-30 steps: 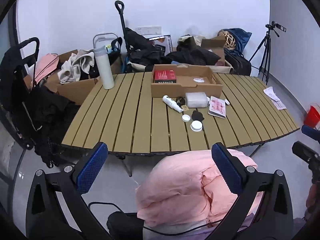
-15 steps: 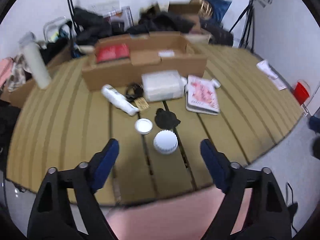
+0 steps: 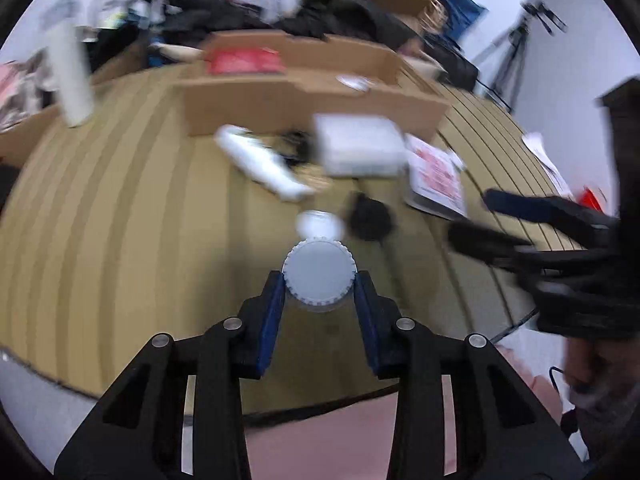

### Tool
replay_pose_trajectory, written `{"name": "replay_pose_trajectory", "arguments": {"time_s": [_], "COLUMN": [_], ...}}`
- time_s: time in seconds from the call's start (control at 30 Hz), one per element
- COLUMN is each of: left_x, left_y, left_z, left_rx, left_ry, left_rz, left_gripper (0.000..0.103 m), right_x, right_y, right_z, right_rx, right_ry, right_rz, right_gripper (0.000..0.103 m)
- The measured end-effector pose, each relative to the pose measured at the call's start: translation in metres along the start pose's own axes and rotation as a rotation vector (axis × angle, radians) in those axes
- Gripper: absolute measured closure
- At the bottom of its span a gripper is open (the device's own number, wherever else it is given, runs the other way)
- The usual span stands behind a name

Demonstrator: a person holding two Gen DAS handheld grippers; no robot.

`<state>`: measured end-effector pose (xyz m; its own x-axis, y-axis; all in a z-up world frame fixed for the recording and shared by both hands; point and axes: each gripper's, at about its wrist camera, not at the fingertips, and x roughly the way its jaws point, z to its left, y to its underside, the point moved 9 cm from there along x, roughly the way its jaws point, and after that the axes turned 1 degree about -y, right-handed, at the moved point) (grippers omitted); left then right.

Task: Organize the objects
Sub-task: 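Grasp the white round cap with the left tool while the right tool grasps the black cable, then carry the cap and cable into the cardboard tray and open both tools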

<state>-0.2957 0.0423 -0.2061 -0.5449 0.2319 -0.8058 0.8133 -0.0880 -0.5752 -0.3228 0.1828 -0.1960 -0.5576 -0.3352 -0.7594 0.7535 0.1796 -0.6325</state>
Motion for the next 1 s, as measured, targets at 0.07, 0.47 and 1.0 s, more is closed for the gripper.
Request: {"name": "replay_pose_trajectory", "arguments": {"time_s": [0.07,0.47,1.0], "left_x": [-0.014,-0.063,-0.199], "left_y": [0.005,-0.003,0.018], "left_z": [0.029,0.042,-0.021], "left_rx": [-0.058,-0.083,0.028], "left_ry": [-0.037,-0.104,-0.026], "left_rz": [-0.003,-0.069,-0.238], "left_gripper": [0.071,0.071,0.071], "right_x": [0.035,0.039,-0.215], "right_y": [-0.006,0.005,0.058], "right_z": [0.018,0.024,0.021], "right_rx": [-0.084,-0.083,0.062], "right_ry": [-0.006,0.008,0.084], "right_rz": [0.023,0.071,-0.193], "right_gripper": [0.037,0.069,0.069]}}
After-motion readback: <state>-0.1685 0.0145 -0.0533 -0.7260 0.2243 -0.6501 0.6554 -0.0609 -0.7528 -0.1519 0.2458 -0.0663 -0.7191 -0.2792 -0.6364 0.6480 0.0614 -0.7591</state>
